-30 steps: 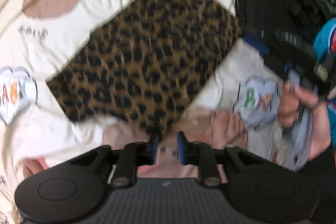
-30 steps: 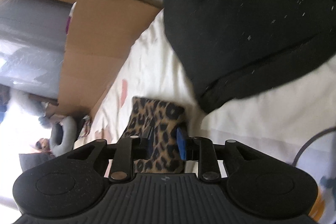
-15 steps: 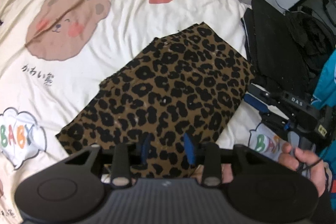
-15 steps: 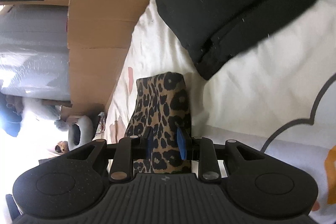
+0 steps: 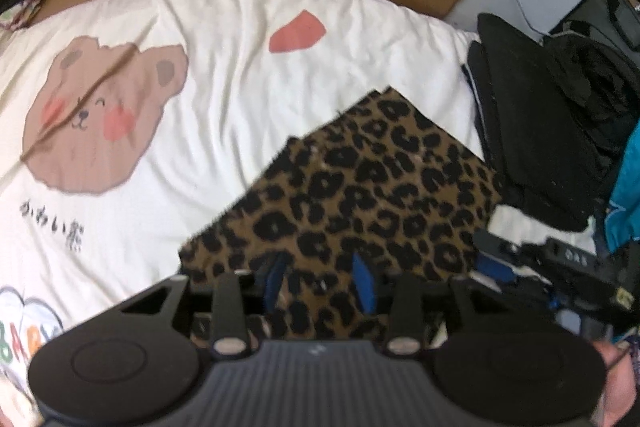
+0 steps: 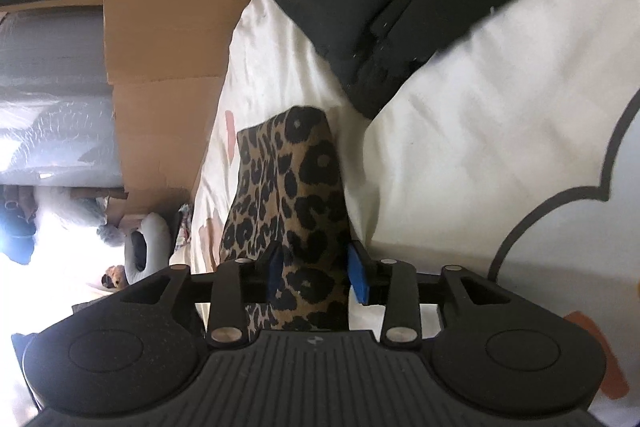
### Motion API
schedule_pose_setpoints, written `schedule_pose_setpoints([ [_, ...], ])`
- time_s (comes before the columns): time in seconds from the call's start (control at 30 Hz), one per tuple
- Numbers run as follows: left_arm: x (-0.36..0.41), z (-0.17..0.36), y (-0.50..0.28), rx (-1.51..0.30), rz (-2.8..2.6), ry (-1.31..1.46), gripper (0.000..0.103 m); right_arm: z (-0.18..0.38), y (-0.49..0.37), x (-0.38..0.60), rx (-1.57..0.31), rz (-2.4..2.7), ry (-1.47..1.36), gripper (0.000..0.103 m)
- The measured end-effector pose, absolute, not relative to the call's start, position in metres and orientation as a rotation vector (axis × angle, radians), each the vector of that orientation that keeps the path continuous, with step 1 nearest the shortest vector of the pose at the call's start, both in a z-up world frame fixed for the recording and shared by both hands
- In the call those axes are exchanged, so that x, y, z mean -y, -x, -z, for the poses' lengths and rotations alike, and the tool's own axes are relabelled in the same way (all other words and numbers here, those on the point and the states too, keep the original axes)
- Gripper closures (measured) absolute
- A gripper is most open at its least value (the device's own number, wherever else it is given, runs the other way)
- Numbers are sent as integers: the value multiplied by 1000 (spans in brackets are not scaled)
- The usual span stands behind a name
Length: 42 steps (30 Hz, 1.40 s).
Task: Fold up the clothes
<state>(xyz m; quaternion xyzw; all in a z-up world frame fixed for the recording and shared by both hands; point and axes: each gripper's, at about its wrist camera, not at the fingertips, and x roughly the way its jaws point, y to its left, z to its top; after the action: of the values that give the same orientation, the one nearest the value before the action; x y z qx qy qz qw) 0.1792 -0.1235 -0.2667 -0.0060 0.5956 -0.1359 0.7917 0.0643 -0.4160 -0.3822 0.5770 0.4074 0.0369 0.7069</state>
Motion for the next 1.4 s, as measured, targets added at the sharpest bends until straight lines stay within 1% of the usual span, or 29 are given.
schedule_pose_setpoints([
  [0.07,123,271,-188,-1268,298,-7,60,383,-67,413,-933,-74,-1246,64],
  [0.1,123,274,-193,-1265,307,-21,56,383,-68,412,-943,-73,-1230,64],
  [0.27,125,282,-213,-1216,354,-127,54,385,-69,408,-966,-95,-1226,64],
  [0.4,119,290,-226,-1215,375,-130,44,389,-72,404,-998,-126,-1247,63],
  [0.57,118,304,-231,-1215,415,-130,44,391,-75,398,-1017,-143,-1237,62],
  [0.67,122,311,-234,-1214,456,-131,37,393,-74,396,-1011,-144,-1239,62],
  [0.9,122,325,-246,-1248,515,-10,37,394,-72,393,-978,-143,-1249,64],
  [0.93,122,326,-246,-1234,521,-10,39,393,-72,393,-974,-147,-1253,67],
  [0.97,122,327,-245,-1230,535,-4,50,392,-72,393,-969,-151,-1258,68],
  [1.1,119,327,-247,-1231,557,12,58,386,-73,393,-952,-184,-1277,67],
  [1.17,118,326,-248,-1236,572,7,59,384,-74,390,-955,-203,-1266,57],
  [1.23,117,325,-251,-1251,583,13,59,386,-76,385,-967,-211,-1266,57],
  [1.33,115,328,-256,-1282,587,46,54,391,-78,377,-986,-221,-1271,57],
  [1.37,114,330,-258,-1290,590,63,49,393,-78,376,-986,-221,-1280,57],
  [1.4,113,332,-259,-1295,592,82,48,395,-78,375,-978,-218,-1297,57],
])
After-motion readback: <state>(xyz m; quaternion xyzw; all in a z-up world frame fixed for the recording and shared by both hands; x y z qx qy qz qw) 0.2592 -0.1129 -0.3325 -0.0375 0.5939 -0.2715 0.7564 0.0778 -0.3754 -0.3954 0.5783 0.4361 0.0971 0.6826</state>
